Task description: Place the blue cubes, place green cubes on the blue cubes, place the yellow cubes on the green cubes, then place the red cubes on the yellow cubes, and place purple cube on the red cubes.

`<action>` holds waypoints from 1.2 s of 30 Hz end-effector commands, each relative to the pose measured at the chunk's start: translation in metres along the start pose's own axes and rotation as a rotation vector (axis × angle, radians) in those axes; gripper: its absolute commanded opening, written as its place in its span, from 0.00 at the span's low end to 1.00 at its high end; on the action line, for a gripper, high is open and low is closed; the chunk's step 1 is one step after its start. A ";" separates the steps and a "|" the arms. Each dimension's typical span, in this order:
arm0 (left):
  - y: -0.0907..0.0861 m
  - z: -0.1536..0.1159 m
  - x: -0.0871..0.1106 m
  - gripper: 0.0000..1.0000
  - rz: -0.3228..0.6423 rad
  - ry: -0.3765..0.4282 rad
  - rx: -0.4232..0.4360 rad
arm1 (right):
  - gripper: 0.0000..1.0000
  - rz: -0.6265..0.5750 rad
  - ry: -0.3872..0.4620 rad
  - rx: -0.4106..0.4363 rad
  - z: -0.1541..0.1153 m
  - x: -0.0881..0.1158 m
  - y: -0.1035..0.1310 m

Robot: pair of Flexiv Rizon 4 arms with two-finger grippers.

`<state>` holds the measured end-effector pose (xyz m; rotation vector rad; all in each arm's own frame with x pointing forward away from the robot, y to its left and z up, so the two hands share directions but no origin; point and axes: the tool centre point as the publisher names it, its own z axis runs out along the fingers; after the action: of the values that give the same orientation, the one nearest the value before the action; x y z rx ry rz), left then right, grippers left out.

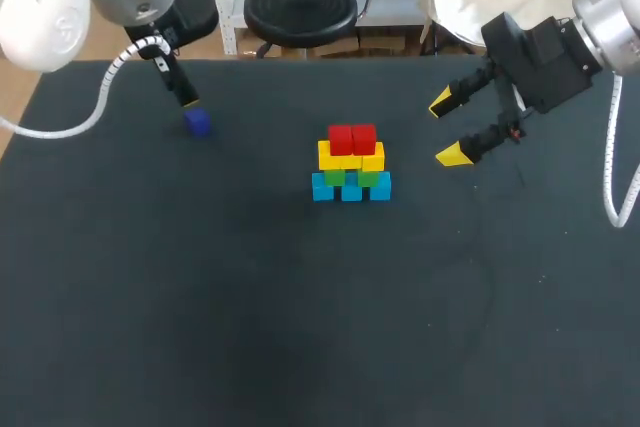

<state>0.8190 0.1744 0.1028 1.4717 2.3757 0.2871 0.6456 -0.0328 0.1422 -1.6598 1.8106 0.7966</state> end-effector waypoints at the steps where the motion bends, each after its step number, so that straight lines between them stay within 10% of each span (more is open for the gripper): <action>1: 0.001 0.015 0.004 1.00 -0.039 -0.082 0.026 | 1.00 -0.001 -0.002 0.000 0.000 0.000 0.000; 11: 0.001 0.028 0.032 1.00 -0.163 -0.157 0.224 | 1.00 -0.001 -0.002 0.000 0.000 0.000 0.000; 18: -0.010 0.027 0.053 1.00 -0.245 -0.229 0.186 | 1.00 -0.001 -0.002 0.000 0.000 0.000 0.000; 36: -0.029 0.029 0.007 1.00 -0.054 -0.153 0.283 | 1.00 -0.001 -0.002 0.000 0.000 0.000 0.000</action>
<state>0.7931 0.1717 0.0638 1.4531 2.3562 -0.1869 0.6456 -0.0328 0.1422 -1.6597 1.8107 0.7966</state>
